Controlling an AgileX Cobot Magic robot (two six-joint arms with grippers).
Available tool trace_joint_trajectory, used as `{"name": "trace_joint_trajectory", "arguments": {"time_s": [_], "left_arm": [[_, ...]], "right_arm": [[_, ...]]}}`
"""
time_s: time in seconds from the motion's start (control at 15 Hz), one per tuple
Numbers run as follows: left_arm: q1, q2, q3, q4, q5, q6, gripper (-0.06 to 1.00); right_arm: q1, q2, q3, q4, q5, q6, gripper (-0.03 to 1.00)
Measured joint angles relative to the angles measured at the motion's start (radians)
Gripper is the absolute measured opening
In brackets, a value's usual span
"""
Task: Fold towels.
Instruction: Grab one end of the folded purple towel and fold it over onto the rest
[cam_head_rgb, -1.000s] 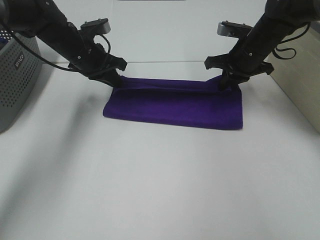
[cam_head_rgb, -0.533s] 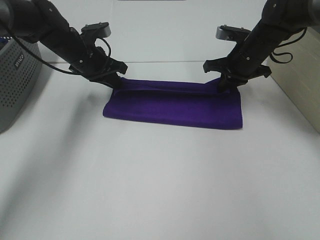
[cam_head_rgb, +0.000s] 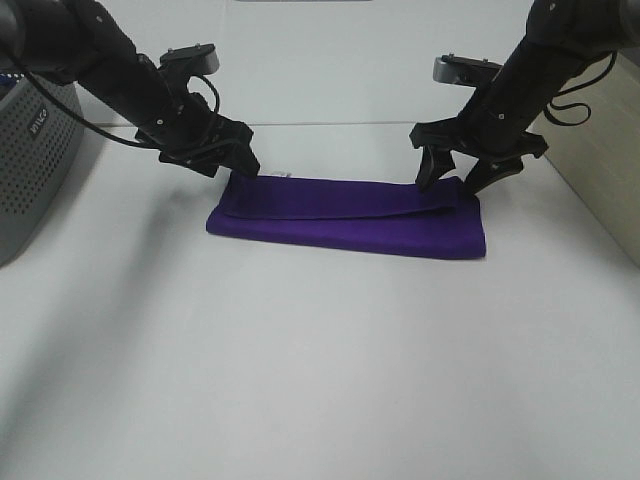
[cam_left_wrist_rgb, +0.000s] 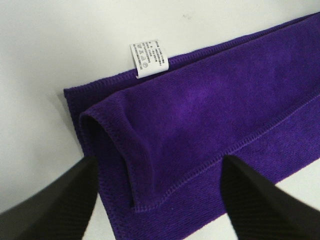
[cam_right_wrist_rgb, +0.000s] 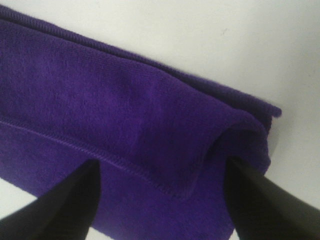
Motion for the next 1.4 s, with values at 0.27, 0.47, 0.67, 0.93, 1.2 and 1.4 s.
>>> {"name": "trace_joint_trajectory", "arguments": {"time_s": [0.27, 0.47, 0.67, 0.93, 1.2, 1.4], "left_arm": [[0.000, -0.030, -0.024, 0.011, 0.111, -0.048, 0.76], [0.012, -0.018, -0.090, 0.101, 0.274, -0.142, 0.76], [0.064, 0.059, -0.149, 0.131, 0.346, -0.159, 0.76], [0.096, 0.163, -0.265, 0.097, 0.405, -0.136, 0.76], [0.096, 0.265, -0.401, 0.077, 0.495, -0.132, 0.76], [0.096, 0.305, -0.464, 0.049, 0.516, -0.140, 0.76]], "right_arm": [[0.000, -0.054, -0.068, -0.024, 0.175, 0.013, 0.76], [0.000, -0.128, -0.084, -0.024, 0.309, 0.047, 0.76], [0.000, -0.190, -0.084, -0.024, 0.381, 0.094, 0.76], [0.000, -0.200, -0.084, -0.024, 0.389, 0.161, 0.76], [0.000, -0.200, -0.084, -0.018, 0.389, 0.167, 0.76], [0.000, -0.200, -0.084, -0.018, 0.390, 0.167, 0.76]]}}
